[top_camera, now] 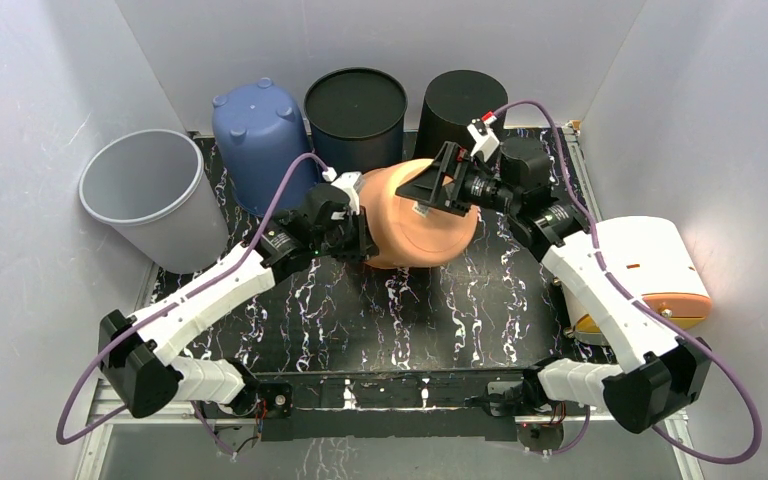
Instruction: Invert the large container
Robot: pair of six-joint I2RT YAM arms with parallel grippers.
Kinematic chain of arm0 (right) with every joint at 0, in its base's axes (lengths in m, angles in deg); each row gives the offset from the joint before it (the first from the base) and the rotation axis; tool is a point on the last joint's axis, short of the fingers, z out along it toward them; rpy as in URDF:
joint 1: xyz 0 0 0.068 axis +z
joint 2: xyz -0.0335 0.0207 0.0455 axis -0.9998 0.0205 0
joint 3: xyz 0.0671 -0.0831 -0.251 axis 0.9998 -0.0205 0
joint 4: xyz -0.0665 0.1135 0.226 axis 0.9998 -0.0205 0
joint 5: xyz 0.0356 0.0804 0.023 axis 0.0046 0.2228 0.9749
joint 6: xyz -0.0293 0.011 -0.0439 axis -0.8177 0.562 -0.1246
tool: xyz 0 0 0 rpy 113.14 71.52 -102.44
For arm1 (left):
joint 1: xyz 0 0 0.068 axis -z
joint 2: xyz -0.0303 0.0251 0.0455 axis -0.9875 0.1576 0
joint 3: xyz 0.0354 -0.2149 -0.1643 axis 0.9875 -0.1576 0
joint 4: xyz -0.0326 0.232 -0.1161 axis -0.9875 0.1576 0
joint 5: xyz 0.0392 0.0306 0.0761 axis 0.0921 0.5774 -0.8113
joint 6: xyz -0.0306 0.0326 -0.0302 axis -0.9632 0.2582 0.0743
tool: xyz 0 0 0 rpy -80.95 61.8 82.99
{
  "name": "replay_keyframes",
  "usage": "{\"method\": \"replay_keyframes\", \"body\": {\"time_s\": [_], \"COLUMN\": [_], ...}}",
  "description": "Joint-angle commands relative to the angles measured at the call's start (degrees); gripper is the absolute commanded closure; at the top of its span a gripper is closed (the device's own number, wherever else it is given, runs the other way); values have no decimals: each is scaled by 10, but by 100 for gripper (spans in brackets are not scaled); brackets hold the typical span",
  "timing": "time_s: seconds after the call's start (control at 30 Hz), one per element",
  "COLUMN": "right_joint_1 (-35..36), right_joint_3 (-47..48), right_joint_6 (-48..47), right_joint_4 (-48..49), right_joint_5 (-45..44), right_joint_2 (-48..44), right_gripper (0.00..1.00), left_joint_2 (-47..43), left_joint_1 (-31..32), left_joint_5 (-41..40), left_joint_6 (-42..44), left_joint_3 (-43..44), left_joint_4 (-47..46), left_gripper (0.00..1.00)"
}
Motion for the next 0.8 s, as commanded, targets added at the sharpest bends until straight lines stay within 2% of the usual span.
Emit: {"method": "replay_keyframes", "body": {"time_s": [0.0,0.3,0.5,0.77], "right_joint_1": [11,18,22,24], "right_joint_3": [41,74,102,104], "right_joint_6": [-2,0,1,-3], "right_joint_4": [27,45,49,43], "right_joint_5": [-23,-34,-38,-41], "right_joint_2": [28,75,95,94], "right_gripper": [2,2,2,2], "left_joint_2": [-44,-87,-111,-120], "left_joint_1": [0,0,0,0], "left_joint_5": [-38,-125,-168,-191], "left_joint_6": [6,8,-1,-6], "left_joint_3": [14,38,43,45], "left_joint_4": [37,100,110,116], "left_gripper": [90,83,71,68]}}
